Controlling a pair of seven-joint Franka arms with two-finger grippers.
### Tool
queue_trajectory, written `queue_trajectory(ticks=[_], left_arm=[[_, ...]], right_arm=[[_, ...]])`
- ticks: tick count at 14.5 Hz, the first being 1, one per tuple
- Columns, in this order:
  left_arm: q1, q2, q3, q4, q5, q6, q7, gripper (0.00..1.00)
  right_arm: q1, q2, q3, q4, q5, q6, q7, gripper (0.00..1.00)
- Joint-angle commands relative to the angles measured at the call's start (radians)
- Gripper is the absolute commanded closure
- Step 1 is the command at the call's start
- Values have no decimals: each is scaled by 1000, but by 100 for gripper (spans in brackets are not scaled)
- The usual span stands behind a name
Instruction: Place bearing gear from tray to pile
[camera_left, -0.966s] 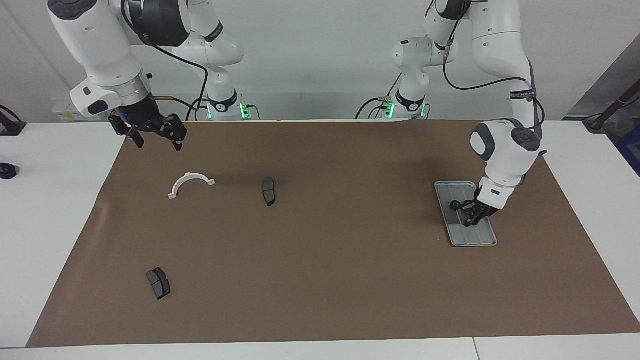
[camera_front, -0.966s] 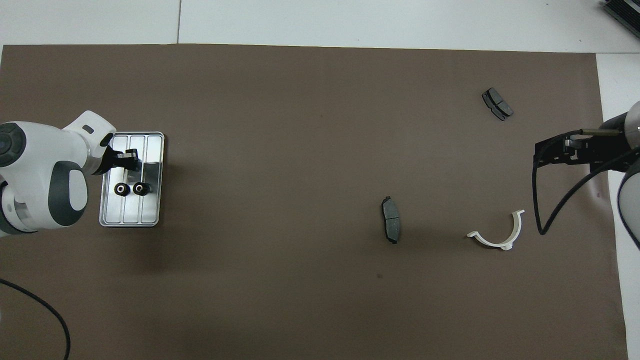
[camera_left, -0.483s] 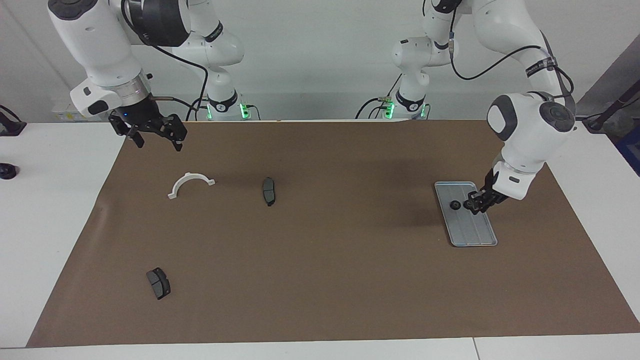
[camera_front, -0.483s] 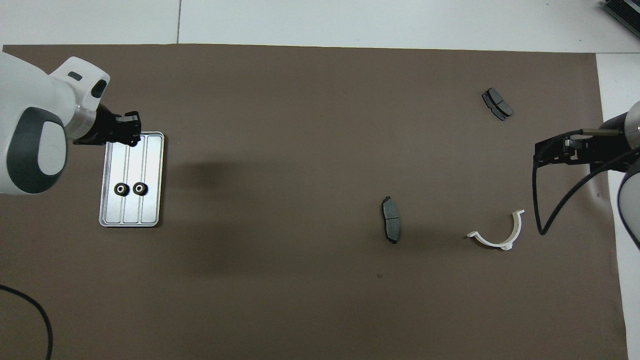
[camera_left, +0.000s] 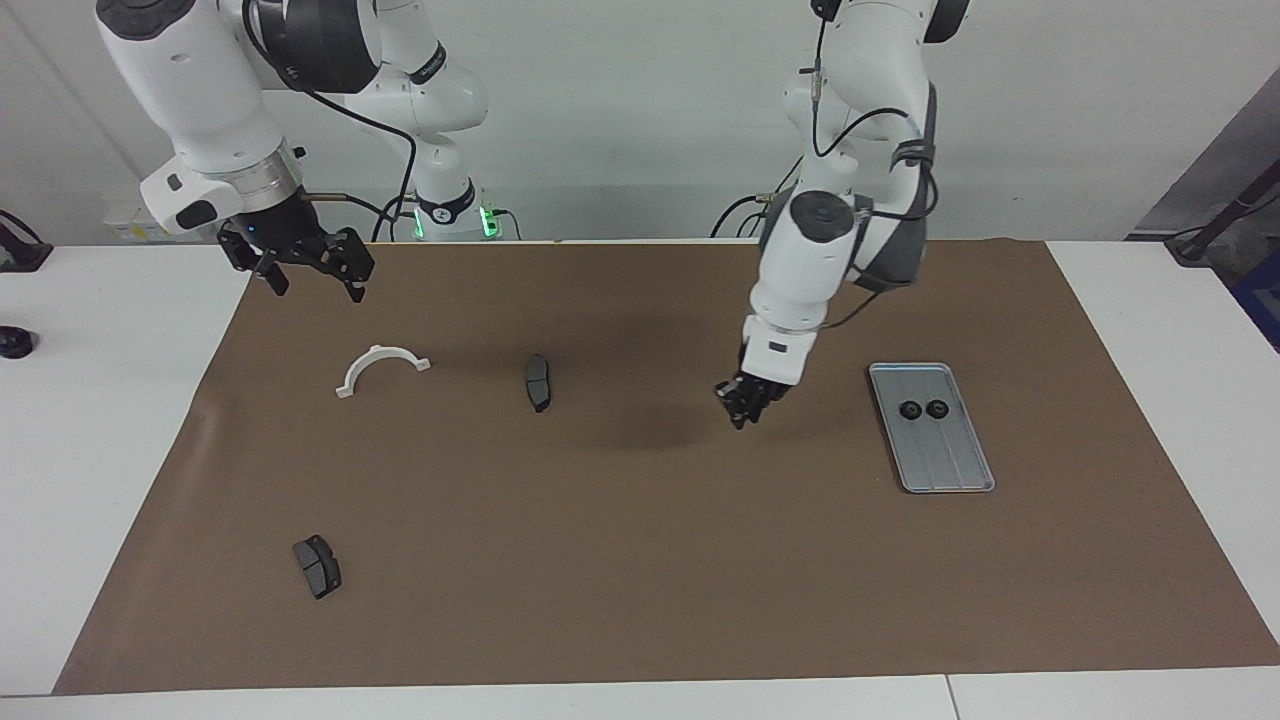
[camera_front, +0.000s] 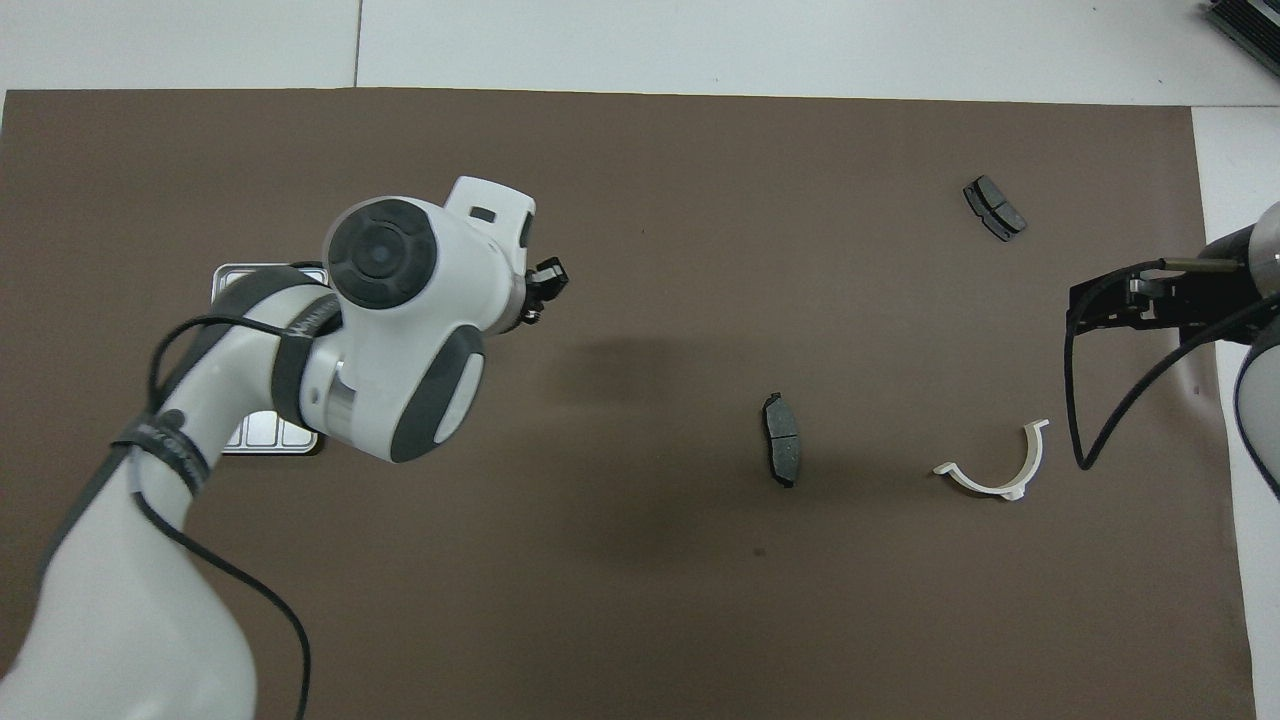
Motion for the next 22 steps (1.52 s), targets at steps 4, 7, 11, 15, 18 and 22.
queue_trajectory(ticks=[4, 7, 11, 15, 18, 22], left_arm=[[-76, 130, 20, 4, 2, 219, -81, 100], [-80, 127, 22, -8, 1, 215, -101, 25], [-48, 65, 65, 81, 7, -41, -130, 0], [108, -78, 74, 61, 10, -202, -121, 0], [261, -97, 74, 58, 13, -257, -121, 0], [426, -173, 76, -144, 13, -186, -47, 0]], right_arm=[[-24, -23, 10, -27, 3, 14, 2, 0], [-24, -23, 10, -28, 5, 46, 2, 0], [-16, -25, 10, -41, 3, 79, -3, 0], [-4, -34, 11, -71, 3, 92, 5, 0], [40, -28, 21, -102, 3, 194, 8, 0], [163, 89, 21, -90, -15, 284, 239, 0]])
